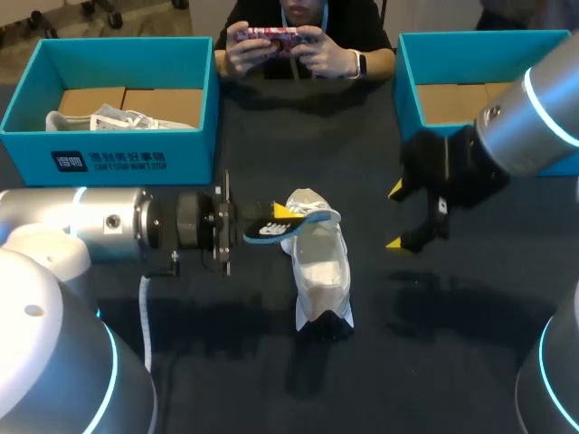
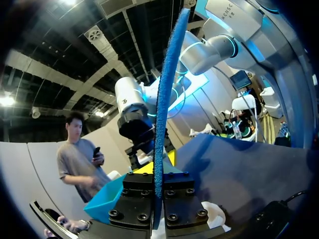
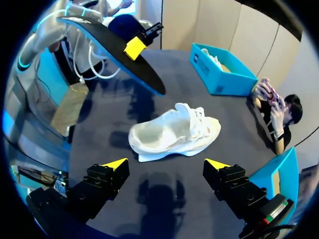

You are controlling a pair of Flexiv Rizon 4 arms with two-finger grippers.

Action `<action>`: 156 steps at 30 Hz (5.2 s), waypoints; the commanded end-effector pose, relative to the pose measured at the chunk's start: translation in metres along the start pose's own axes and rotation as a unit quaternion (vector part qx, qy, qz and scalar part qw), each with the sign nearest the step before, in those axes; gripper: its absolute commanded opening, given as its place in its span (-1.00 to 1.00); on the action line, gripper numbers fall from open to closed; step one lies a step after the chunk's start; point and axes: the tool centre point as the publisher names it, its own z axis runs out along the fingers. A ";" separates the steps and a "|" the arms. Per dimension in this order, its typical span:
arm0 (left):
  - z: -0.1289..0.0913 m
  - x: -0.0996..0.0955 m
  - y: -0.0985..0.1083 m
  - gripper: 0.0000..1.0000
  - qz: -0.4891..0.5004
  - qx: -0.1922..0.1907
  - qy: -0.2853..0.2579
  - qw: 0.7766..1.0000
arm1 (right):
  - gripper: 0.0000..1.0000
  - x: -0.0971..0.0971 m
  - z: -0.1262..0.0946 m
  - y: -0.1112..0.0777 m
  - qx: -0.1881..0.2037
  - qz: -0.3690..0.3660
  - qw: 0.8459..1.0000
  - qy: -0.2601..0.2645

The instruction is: Take the shoe out of the shoebox, open the shoe tongue, remove and reinsert the insole, then place the shoe into the shoebox

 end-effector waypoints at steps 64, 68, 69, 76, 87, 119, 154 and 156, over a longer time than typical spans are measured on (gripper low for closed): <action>0.024 0.046 0.067 -1.00 0.016 -0.010 -0.027 0.999 | 1.00 0.001 0.085 -0.007 -0.028 -0.040 0.999 0.019; 0.024 0.048 0.077 -1.00 0.010 -0.015 -0.028 0.999 | 1.00 0.001 0.085 -0.007 -0.028 -0.040 0.999 0.019; 0.024 0.049 0.079 -1.00 0.011 -0.018 -0.028 0.999 | 1.00 0.001 0.085 -0.007 -0.028 -0.040 0.999 0.019; 0.026 0.051 0.092 -1.00 0.022 -0.028 -0.022 0.999 | 1.00 0.001 0.085 -0.007 -0.028 -0.040 0.999 0.019; 0.029 0.053 0.112 -1.00 0.043 -0.033 -0.011 0.998 | 1.00 0.001 0.085 -0.007 -0.028 -0.040 0.999 0.019; 0.040 0.043 0.162 -1.00 0.058 -0.051 -0.005 0.997 | 1.00 0.001 0.085 -0.007 -0.028 -0.040 0.999 0.019; 0.024 0.044 0.119 -0.57 0.053 -0.121 0.046 0.990 | 1.00 0.001 0.085 -0.007 -0.028 -0.040 0.999 0.019; 0.023 0.047 0.119 -0.83 0.048 -0.124 0.046 0.990 | 1.00 0.001 0.085 -0.007 -0.028 -0.040 0.999 0.019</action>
